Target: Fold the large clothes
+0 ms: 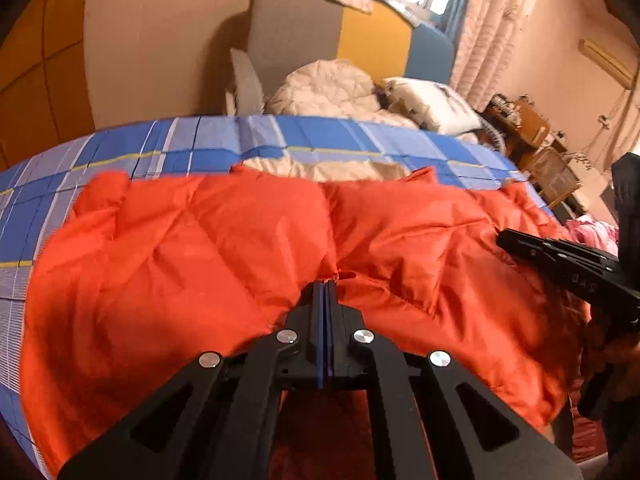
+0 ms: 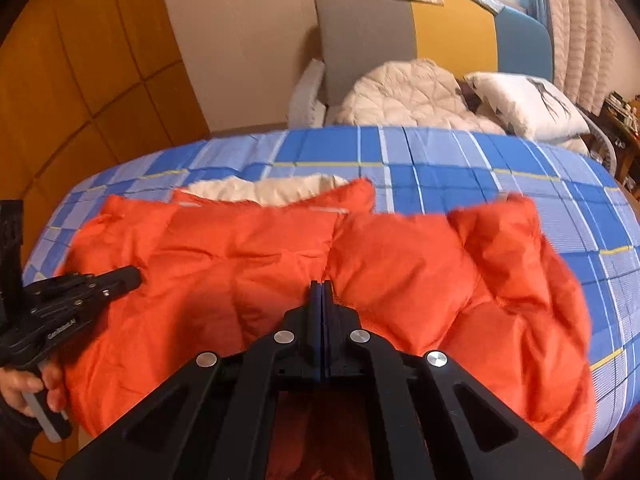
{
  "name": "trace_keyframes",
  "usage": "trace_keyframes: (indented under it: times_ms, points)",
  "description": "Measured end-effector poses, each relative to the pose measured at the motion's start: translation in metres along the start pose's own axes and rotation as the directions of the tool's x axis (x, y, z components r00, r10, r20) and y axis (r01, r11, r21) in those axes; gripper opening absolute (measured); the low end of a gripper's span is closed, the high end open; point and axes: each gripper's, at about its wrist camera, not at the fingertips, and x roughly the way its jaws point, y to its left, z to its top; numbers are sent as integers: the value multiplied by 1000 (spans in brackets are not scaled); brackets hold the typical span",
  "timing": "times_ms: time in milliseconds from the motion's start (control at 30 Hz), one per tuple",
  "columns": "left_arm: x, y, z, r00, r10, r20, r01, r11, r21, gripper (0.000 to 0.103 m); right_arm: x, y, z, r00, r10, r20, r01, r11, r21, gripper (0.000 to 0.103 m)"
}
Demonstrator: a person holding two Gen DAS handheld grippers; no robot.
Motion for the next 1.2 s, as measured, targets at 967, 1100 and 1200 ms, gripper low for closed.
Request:
trace_keyframes:
  times_ms: [967, 1100, 1200]
  points:
    - [-78, -30, -36, 975, 118, 188, -114, 993, -31, 30, -65, 2, -53, 992, 80, 96, -93, 986, 137, 4]
    - [-87, -35, -41, 973, 118, 200, -117, 993, -17, 33, -66, 5, -63, 995, 63, 77, -74, 987, 144, 4]
    - [-96, -37, -44, 971, 105, 216, -103, 994, -17, 43, -66, 5, -69, 997, 47, 69, -57, 987, 151, 4]
